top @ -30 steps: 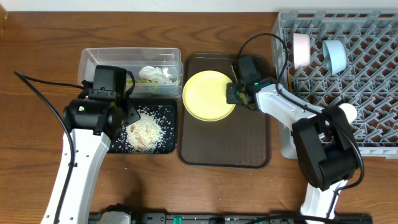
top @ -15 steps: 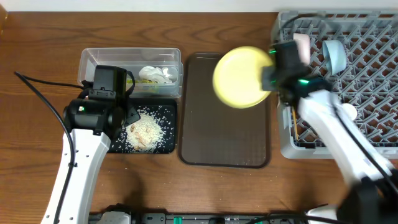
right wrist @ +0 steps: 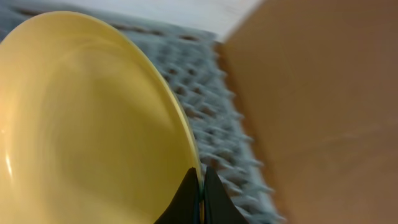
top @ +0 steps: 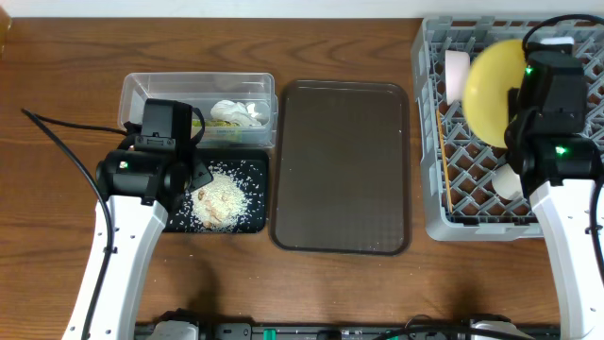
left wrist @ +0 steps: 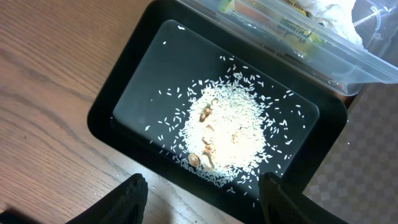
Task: Sort waste into correct bins and load items into the dishwasher rack
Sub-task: 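Lift the yellow plate and stand it upright in the dish rack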
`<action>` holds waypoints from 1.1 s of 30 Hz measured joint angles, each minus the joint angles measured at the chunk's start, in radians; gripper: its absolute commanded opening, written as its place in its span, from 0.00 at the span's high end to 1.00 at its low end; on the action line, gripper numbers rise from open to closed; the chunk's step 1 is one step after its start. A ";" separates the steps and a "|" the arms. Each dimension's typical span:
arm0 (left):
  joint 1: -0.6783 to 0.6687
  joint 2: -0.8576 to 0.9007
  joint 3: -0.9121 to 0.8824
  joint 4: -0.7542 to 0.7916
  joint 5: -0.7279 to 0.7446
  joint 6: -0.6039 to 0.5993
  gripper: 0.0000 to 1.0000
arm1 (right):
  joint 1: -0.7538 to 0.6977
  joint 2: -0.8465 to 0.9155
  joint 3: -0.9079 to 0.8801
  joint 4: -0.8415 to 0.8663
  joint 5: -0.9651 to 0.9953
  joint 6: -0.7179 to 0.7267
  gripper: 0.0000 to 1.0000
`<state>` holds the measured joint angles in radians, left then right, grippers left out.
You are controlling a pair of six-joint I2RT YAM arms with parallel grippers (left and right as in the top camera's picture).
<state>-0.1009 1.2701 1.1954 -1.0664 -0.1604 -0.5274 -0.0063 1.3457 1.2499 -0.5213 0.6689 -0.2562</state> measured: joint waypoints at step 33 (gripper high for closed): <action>0.000 0.000 0.000 0.003 0.001 0.033 0.39 | 0.054 0.138 0.000 -0.121 -0.269 0.214 0.24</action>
<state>-0.1009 1.2701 1.1954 -1.0634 -0.1593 -0.4946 0.0475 1.4837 1.2499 -0.6426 0.4004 -0.0418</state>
